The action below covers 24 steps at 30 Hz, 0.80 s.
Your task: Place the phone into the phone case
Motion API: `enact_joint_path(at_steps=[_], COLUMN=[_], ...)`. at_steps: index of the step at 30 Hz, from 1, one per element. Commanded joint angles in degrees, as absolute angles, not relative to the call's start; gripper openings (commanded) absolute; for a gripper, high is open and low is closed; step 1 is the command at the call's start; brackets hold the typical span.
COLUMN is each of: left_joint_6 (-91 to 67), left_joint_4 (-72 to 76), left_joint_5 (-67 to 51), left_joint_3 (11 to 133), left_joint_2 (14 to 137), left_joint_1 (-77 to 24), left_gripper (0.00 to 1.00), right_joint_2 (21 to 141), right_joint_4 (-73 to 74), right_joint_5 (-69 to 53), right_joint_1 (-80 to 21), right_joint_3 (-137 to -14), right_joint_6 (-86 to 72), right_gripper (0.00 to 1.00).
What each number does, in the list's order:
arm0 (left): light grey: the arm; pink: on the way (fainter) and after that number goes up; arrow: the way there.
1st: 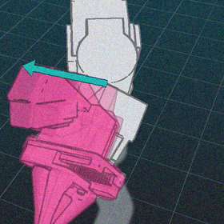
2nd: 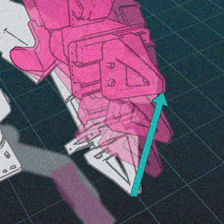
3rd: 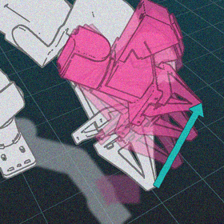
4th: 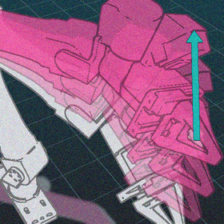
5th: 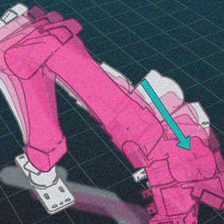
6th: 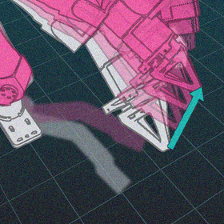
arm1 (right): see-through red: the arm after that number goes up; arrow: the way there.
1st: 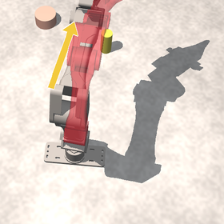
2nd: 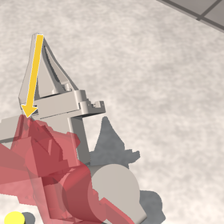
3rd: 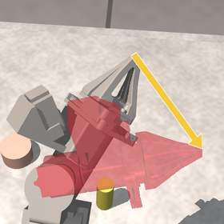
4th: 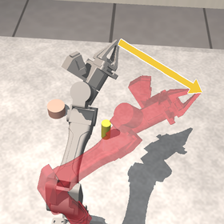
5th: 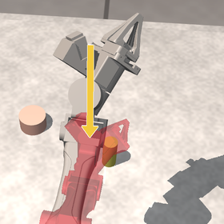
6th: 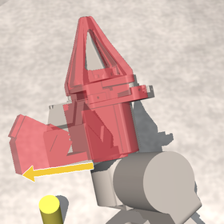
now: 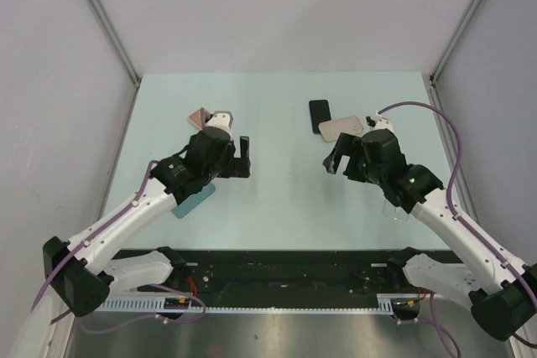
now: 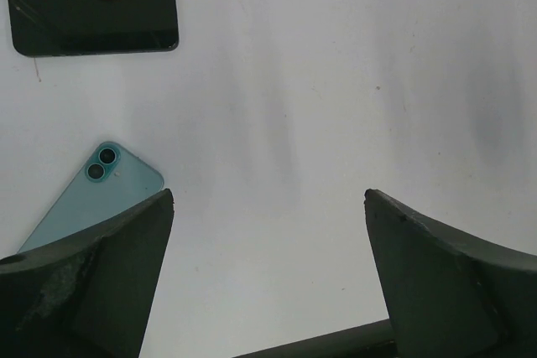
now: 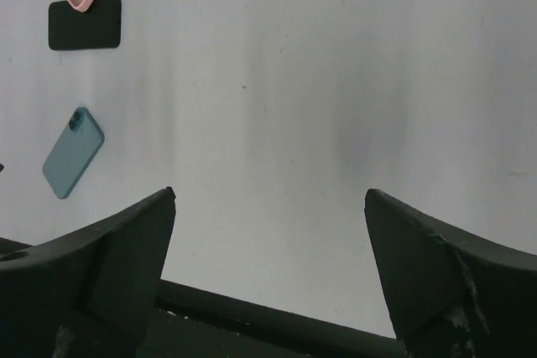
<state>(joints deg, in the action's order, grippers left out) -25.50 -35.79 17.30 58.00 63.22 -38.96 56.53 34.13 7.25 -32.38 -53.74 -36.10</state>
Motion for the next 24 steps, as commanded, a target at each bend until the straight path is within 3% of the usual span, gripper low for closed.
enact_joint_path(at_steps=[1,10,15,19,20,21,23,24], left_joint_6=[-26.1,-27.2,-31.1,-35.5,-36.1,-37.1,-40.1,-40.9], left_joint_4=[-36.1,-38.5,-41.4,-39.2,-38.9,-39.0,-39.3,-39.2], left_joint_5=[20.9,22.5,19.4,19.1,21.8,22.8,24.7,26.4], left_joint_3=[59.3,59.2,60.1,56.6,56.1,55.7,54.8,54.5], left_joint_2=[61.9,61.3,61.7,62.3,63.0,64.6,66.3,68.3], left_joint_1=[-38.1,-32.4,-12.8,-4.1,-3.0,-0.5,2.9,5.0], left_gripper=[1.00,1.00,0.98,0.93,0.89,0.78,0.68,0.58], right_joint_2=[54.5,52.9,52.3,51.3,51.1,50.4,49.3,48.3], right_joint_4=[34.1,34.2,34.2,32.9,32.3,31.4,30.2,29.4], right_joint_5=[8.2,8.4,7.5,5.3,4.3,3.6,1.6,1.1], right_joint_1=[-32.2,-32.3,-32.2,-32.2,-32.3,-32.3,-32.4,-32.5], right_joint_3=[-53.6,-52.6,-52.2,-51.8,-51.6,-51.2,-50.7,-50.4], right_joint_6=[-38.5,-39.8,-39.4,-38.0,-37.7,-37.4,-35.6,-34.9], right_gripper=[1.00,1.00,1.00,1.00,1.00,1.00,1.00,1.00])
